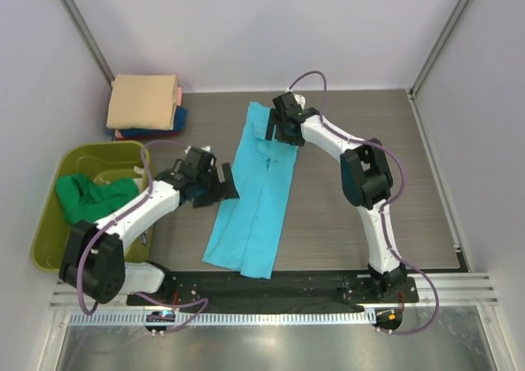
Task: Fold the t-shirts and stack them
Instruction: Fold the tshirt
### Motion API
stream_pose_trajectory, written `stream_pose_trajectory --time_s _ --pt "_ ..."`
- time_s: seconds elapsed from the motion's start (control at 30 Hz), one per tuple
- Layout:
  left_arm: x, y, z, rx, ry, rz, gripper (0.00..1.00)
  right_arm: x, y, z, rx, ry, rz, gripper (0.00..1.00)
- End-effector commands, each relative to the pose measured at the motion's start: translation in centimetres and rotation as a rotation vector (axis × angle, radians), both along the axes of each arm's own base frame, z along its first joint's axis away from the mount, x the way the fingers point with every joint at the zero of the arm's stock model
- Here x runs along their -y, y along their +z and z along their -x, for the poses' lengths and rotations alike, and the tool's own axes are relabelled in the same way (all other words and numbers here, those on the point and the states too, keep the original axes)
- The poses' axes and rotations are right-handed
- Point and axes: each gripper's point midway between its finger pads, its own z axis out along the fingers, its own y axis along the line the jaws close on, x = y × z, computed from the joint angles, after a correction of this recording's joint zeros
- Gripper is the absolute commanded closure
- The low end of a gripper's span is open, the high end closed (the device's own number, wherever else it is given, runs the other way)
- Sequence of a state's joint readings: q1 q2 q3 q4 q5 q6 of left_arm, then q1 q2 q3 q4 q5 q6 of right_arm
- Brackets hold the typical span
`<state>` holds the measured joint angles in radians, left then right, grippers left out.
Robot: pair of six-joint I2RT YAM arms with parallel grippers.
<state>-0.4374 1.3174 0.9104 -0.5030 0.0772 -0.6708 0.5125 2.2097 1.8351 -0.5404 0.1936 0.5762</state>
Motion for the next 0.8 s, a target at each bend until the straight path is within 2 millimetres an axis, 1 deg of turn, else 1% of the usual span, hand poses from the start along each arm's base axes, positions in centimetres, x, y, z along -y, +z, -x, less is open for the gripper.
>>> stream_pose_trajectory --time_s 0.0,0.03,0.07,0.1,0.13,0.17,0.2,0.23,0.27,0.3,0.37,0.4,0.47,0.53,0.57,0.6,0.63,0.67,0.7,0.73,0.77 --pt "3.5 -0.8 1.1 0.013 -0.029 0.118 0.06 -1.2 -0.8 -2.1 0.004 0.064 0.016 0.17" --pt "3.5 -2.7 2.3 -0.035 -0.037 0.11 0.06 -1.3 -1.9 -2.4 -0.012 0.067 0.021 0.17" --pt "4.1 -3.4 2.5 -0.044 -0.044 0.125 0.06 -1.2 -2.5 -2.8 -0.019 0.075 0.028 0.17" --pt "4.5 -4.9 3.2 -0.089 -0.038 0.126 0.07 -1.4 -3.9 -3.5 -0.03 0.077 0.033 0.17" --pt "4.3 -6.2 4.0 -0.123 -0.032 0.122 0.07 -1.4 -4.5 -3.8 -0.04 0.082 0.033 0.17" --pt "4.9 -6.5 4.1 -0.123 -0.045 0.14 0.07 -1.7 -3.9 -5.0 -0.015 0.098 0.022 0.17" --pt "5.1 -7.4 4.5 -0.145 -0.046 0.138 0.07 -1.9 -4.5 -5.5 -0.015 0.109 0.014 0.18" --pt "5.3 -8.1 5.0 -0.164 -0.041 0.146 0.08 -2.4 -6.6 -5.5 -0.048 0.141 0.0 0.17" --pt "5.7 -8.5 5.6 -0.175 -0.054 0.145 0.08 -3.0 -5.9 -6.7 -0.017 0.164 -0.022 0.17" --pt "5.7 -9.0 6.1 -0.188 -0.052 0.143 0.08 -2.7 -7.6 -7.1 -0.036 0.169 -0.028 0.17" --pt "5.6 -9.8 7.1 -0.203 -0.051 0.135 0.09 -2.5 -7.8 -8.3 -0.02 0.167 -0.037 0.18" --pt "5.3 -10.0 7.2 -0.204 -0.04 0.129 0.09 -2.3 -7.2 -9.1 0.001 0.158 -0.048 0.17" --pt "4.8 -9.8 7.1 -0.18 -0.03 0.114 0.08 -1.8 -7.1 -9.9 0.007 0.16 -0.09 0.17" --pt "4.9 -9.1 6.9 -0.168 -0.039 0.112 0.08 -1.4 -6.7 -10.5 0.023 0.155 -0.105 0.17" --pt "4.8 -8.9 6.9 -0.164 -0.052 0.104 0.08 -1.2 -6.4 -10.6 0.028 0.152 -0.105 0.17" --pt "5.0 -8.3 6.2 -0.144 -0.054 0.101 0.09 -1.0 -6.2 -10.6 0.027 0.146 -0.107 0.17" --pt "4.8 -8.1 6.4 -0.152 -0.056 0.085 0.08 -1.0 -5.9 -10.7 0.036 0.15 -0.116 0.17" --pt "4.8 -7.7 6.2 -0.142 -0.068 0.077 0.09 -1.2 -4.5 -10.8 0.055 0.157 -0.13 0.17" --pt "5.0 -6.8 5.6 -0.12 -0.069 0.081 0.09 -1.5 -4.4 -10.5 0.051 0.175 -0.146 0.16" --pt "4.8 -6.4 5.8 -0.121 -0.068 0.071 0.09 -1.9 -3.3 -10.6 0.071 0.193 -0.161 0.15" --pt "4.9 -5.3 5.6 -0.094 -0.071 0.079 0.09 -2.2 -2.2 -10.7 0.089 0.209 -0.176 0.14"
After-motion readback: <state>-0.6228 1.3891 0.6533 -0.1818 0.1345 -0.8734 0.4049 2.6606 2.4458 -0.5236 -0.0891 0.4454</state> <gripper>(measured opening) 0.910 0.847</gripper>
